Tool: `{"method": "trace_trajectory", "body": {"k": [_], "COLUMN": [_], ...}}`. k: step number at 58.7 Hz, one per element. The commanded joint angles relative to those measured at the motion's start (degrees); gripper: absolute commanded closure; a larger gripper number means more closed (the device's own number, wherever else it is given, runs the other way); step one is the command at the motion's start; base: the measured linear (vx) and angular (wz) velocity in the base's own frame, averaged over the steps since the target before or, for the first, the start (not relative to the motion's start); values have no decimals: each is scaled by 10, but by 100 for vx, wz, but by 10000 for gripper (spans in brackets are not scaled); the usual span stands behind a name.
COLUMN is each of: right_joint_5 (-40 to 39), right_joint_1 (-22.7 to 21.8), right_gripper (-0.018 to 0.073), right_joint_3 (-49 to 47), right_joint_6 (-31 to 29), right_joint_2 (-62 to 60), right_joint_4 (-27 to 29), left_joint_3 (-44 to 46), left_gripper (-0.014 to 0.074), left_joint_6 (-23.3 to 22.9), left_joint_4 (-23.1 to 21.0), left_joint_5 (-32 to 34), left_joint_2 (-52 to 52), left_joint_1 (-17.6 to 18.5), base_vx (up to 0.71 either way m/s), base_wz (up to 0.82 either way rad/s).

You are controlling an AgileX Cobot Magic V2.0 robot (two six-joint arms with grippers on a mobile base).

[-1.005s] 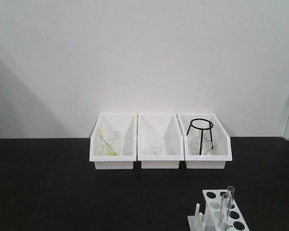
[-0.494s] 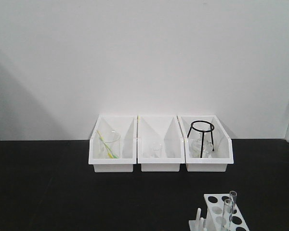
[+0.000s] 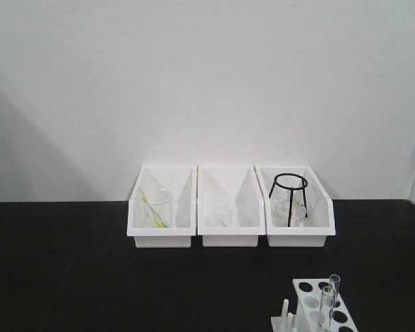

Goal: Flip and reinsert test tube from rack

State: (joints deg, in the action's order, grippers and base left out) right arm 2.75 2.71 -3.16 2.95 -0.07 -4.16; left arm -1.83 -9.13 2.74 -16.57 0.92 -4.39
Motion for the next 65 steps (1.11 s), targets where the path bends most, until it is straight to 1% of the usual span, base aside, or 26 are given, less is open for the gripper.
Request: {"method": "trace_trajectory", "body": {"k": [1, 5, 13, 23, 29, 33, 39, 54, 59, 65], "right_joint_5": [-24, -15, -27, -27, -38, -56, -80, -102, -126, -180], "right_joint_1": [-4, -4, -4, -4, -4, -4, -4, -4, -4, 8], "right_gripper": [571, 571, 567, 553, 522, 482, 404, 129, 69, 46], "right_joint_3": [-57, -84, -120, -124, -124, -124, -124, -124, -124, -124], "right_joint_6": [-2, -2, -2, -2, 0, 0, 0, 3, 15, 18], "right_joint_2": [32, 64, 131, 211, 250, 271, 298, 357, 384, 418], "right_joint_4": [-21, -21, -21, -19, -4, 6, 7, 11, 18, 13], "left_joint_3": [0, 0, 0, 0, 0, 0, 0, 0, 0, 0], "left_gripper": [603, 603, 603, 603, 603, 603, 603, 603, 603, 603], "left_joint_6": [0, 0, 0, 0, 0, 0, 0, 0, 0, 0], "left_joint_4": [-3, -3, -3, -3, -3, -3, -3, -3, -3, -3], "left_joint_5": [50, 50, 50, 50, 50, 50, 50, 50, 50, 50], "left_joint_2": [7, 7, 7, 7, 7, 7, 7, 7, 7, 7], "left_joint_1": [4, 4, 4, 4, 4, 4, 4, 4, 4, 4], "base_vx": [0, 0, 0, 0, 0, 0, 0, 0, 0, 0], "base_wz": [0, 0, 0, 0, 0, 0, 0, 0, 0, 0]}}
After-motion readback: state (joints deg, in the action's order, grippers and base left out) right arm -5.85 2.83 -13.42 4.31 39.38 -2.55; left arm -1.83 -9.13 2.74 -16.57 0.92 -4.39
